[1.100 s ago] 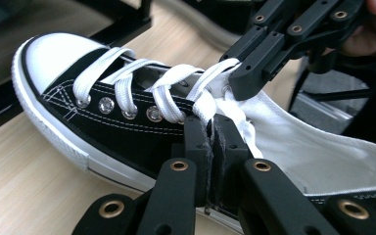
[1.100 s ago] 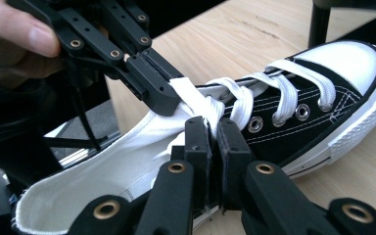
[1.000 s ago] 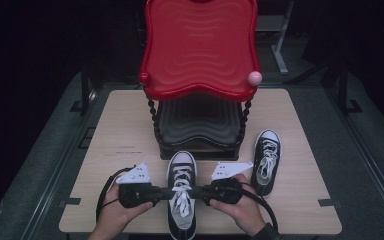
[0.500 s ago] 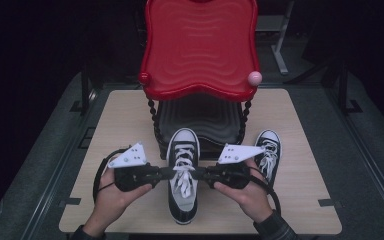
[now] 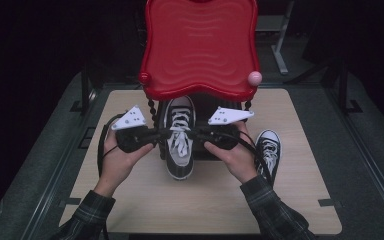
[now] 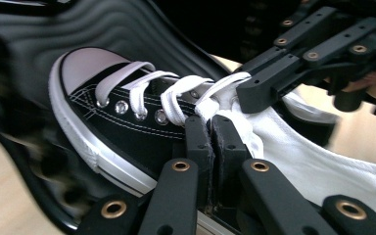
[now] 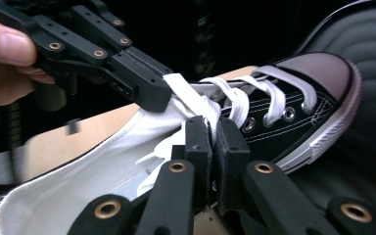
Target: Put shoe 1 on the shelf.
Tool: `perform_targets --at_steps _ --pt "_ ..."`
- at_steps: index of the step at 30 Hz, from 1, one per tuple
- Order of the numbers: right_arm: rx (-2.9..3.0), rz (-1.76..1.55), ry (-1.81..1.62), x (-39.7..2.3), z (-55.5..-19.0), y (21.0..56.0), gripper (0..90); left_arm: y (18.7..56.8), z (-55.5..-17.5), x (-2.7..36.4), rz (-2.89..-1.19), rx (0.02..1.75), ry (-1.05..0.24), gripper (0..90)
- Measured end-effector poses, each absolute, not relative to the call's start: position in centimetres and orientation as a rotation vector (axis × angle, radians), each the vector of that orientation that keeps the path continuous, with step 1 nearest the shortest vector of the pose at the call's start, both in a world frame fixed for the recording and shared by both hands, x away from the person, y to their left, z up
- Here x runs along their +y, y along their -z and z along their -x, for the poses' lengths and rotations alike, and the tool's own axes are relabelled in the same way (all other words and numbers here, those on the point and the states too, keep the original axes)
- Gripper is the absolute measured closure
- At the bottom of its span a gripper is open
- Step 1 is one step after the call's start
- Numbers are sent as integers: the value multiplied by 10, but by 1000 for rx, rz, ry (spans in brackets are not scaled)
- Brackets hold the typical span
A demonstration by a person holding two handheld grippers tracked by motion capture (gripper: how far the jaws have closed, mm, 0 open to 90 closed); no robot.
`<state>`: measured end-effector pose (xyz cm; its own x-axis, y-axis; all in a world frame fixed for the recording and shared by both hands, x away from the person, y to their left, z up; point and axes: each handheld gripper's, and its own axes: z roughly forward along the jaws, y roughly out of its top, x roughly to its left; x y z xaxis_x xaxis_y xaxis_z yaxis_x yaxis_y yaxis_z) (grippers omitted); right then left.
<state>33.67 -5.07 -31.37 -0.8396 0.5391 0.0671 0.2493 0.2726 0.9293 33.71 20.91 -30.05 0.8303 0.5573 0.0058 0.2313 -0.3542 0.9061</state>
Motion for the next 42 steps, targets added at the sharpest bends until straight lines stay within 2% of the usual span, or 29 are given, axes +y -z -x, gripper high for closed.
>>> perform_targets --at_steps 12,25,28,34,39,42 --pt "2183 -771 -1522 -36 -374 322 855 313 -370 206 -1874 677 -503 874" --pt "2176 -760 -1501 -31 -375 333 850 325 -370 208 -1861 693 -505 864" --pt "2186 -778 -1548 -34 -374 330 735 323 -368 210 -1861 690 -488 789" --pt "2187 -751 -1577 -50 -357 320 637 315 -351 218 -1886 661 -451 607" --pt "2232 -741 -1540 -59 -342 324 587 316 -336 226 -1920 645 -440 531" --pt "2280 -746 -1494 -65 -329 340 549 328 -323 228 -1974 639 -432 476"
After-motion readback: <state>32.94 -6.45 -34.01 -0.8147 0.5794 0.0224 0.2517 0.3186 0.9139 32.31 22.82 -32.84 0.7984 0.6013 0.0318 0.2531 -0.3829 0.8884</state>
